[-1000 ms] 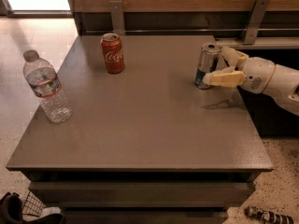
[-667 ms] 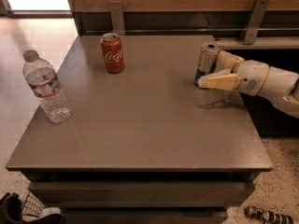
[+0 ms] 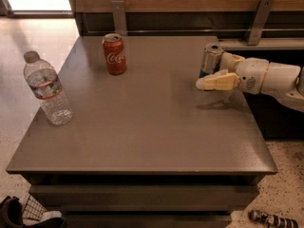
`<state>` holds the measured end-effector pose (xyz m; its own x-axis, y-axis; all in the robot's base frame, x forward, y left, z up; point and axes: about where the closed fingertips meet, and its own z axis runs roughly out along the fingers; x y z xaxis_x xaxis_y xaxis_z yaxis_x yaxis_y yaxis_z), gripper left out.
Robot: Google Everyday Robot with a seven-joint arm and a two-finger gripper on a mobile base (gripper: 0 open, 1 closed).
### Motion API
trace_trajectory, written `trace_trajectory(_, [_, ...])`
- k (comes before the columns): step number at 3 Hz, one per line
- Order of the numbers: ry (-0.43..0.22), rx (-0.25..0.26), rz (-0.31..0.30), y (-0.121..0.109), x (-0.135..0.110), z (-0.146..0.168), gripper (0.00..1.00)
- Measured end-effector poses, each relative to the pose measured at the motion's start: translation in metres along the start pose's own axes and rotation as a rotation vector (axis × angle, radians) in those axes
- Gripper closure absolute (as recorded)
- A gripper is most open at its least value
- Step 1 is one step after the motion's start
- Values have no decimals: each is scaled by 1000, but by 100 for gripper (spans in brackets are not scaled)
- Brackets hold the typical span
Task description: Move redbull can near water bottle
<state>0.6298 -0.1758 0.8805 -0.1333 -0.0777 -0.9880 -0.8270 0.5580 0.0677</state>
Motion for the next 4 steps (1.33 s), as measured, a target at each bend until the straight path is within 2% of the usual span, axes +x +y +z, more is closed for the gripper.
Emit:
trace_trajectory(1, [-2,-5,0,1,-1,2,18])
trace_trajectory(3, [-3,-14,-1,4,-1,7,65])
trace_trajectory(4, [-3,-20,-1,6,-2,10,96])
